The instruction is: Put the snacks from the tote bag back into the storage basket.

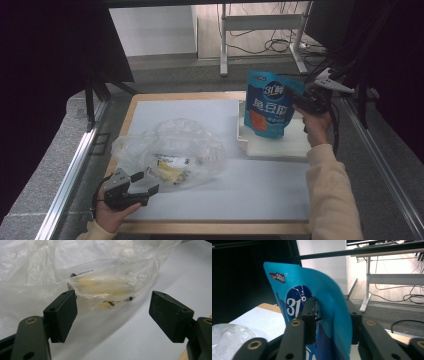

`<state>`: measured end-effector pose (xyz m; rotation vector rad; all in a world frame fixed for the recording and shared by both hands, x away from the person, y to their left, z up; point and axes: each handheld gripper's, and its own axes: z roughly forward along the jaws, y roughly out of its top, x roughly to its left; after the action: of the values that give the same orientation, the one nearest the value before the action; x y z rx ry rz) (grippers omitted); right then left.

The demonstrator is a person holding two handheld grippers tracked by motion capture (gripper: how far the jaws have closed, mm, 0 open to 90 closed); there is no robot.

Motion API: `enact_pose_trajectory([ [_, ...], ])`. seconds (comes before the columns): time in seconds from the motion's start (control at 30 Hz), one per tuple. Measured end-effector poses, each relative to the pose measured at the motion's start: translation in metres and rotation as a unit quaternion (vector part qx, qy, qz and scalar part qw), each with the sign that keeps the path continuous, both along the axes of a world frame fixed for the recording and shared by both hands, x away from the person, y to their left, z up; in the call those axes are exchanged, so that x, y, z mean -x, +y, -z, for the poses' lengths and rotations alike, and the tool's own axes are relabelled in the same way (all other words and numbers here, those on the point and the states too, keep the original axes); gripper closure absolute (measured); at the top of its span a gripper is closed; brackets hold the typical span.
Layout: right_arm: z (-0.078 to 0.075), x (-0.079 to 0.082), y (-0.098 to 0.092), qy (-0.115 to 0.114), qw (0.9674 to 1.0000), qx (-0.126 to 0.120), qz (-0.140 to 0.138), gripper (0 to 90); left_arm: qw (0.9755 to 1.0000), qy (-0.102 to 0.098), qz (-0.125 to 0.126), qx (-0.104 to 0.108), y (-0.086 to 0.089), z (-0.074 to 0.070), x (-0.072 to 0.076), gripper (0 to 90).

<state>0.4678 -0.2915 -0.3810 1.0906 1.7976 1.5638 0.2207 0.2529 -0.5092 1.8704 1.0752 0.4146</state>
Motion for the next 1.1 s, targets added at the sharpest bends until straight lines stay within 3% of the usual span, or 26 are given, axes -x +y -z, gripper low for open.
enact_pose_trajectory([
  [0.17, -0.001, 0.007, 0.001, -0.006, 0.9998, 0.003, 0.017, 52.3, 1.0, -0.002, 0.003, -0.003, -0.002, -0.001, 0.0, 22.9],
  [0.33, 0.003, 0.018, -0.001, 0.007, 0.9997, 0.006, 0.025, 42.7, 1.0, -0.002, 0.004, -0.002, -0.001, -0.001, -0.001, 22.9],
  [0.5, 0.008, 0.032, -0.005, 0.025, 0.999, 0.011, 0.037, 39.4, 1.0, -0.002, 0.007, -0.001, -0.001, 0.0, 0.001, 22.9],
  [0.67, 0.019, 0.062, -0.01, 0.045, 0.9978, 0.022, 0.044, 37.5, 0.9999, -0.004, 0.01, -0.001, -0.001, -0.001, 0.002, 22.9],
  [0.97, 0.05, 0.117, 0.0, 0.07, 0.9963, 0.048, -0.01, 36.0, 0.9999, -0.006, 0.012, -0.003, -0.005, -0.002, 0.002, 22.9],
  [1.1, 0.064, 0.129, 0.009, 0.08, 0.9945, 0.06, -0.031, 35.7, 0.9999, -0.007, 0.013, -0.004, -0.006, -0.002, 0.002, 22.9],
])
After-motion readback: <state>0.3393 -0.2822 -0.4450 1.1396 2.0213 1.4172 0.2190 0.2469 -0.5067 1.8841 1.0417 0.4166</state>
